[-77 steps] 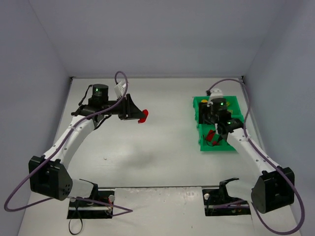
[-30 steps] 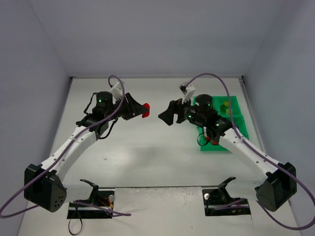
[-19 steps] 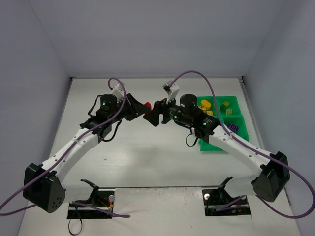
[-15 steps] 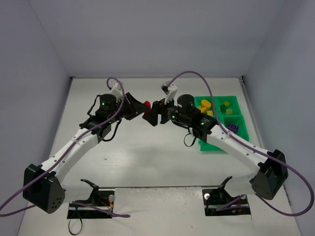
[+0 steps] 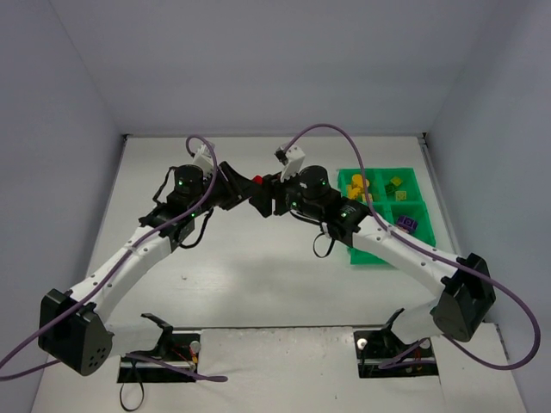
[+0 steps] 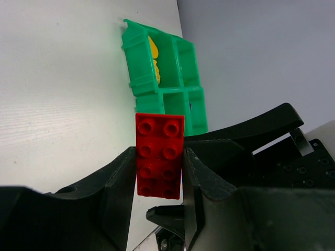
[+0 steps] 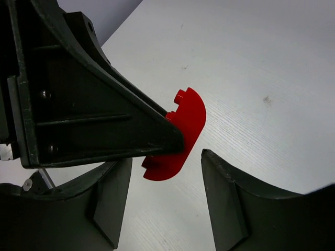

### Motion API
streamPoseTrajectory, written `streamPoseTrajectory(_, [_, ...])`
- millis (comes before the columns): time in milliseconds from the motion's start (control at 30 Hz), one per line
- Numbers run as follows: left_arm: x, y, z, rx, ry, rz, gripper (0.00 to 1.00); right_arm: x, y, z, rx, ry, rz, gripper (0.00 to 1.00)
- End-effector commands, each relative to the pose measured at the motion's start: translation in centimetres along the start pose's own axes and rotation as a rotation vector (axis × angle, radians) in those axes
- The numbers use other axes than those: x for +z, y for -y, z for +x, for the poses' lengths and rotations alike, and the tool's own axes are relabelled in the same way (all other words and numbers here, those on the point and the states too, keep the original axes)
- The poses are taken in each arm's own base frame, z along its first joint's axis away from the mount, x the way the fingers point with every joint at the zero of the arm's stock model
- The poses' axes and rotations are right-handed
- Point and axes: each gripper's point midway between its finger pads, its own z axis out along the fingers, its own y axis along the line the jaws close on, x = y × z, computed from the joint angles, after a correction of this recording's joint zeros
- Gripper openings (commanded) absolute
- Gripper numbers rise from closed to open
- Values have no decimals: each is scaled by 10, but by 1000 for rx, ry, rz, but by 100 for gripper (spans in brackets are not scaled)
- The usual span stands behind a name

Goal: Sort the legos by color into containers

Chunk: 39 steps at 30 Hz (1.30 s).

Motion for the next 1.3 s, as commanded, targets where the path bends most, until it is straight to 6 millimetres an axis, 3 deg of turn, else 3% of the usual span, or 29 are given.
streamPoseTrajectory(0, [-8,36,-16,34,73,111,0,2,-13,-46,-26,133,-7,49])
streamPoseTrajectory(267, [-8,38,-15,47,73,110,0,3,-7,-47,-18,148,38,37])
streamPoseTrajectory(367, [-8,37,-13,54,67,103,0,0,-1,-47,-15,162,70,26])
streamPoseTrajectory(500, [-8,32,-11,56,64,89,0,-8,4,-49,-23,181,100,1])
streamPoseTrajectory(600, [-9,27,-9,60,65,74,0,-11,10,-41,-30,165,122,0])
streamPoseTrajectory(633, [-9,25,-9,62,64,68,4,-12,15,-41,-28,167,150,0])
streamPoseTrajectory(667, [-9,24,-9,64,65,63,17,-13,18,-38,-28,163,160,0])
streamPoseTrajectory(733, [-10,21,-9,69,67,51,31,-16,25,-29,-24,142,185,0])
streamPoseTrajectory(767, [-11,21,-10,75,73,48,43,-18,30,-20,-21,123,201,0])
streamPoseTrajectory(900, [-13,17,-13,95,93,19,59,-27,48,1,-8,80,263,0])
streamPoseTrajectory(1000, [-14,15,-16,107,105,3,67,-37,62,13,7,56,308,0])
streamPoseTrajectory(1133, [-16,12,-20,130,118,-21,68,-60,98,44,39,-11,435,0])
streamPoseTrajectory(1267, [-25,3,-19,176,120,-67,68,-102,147,70,140,-57,602,0])
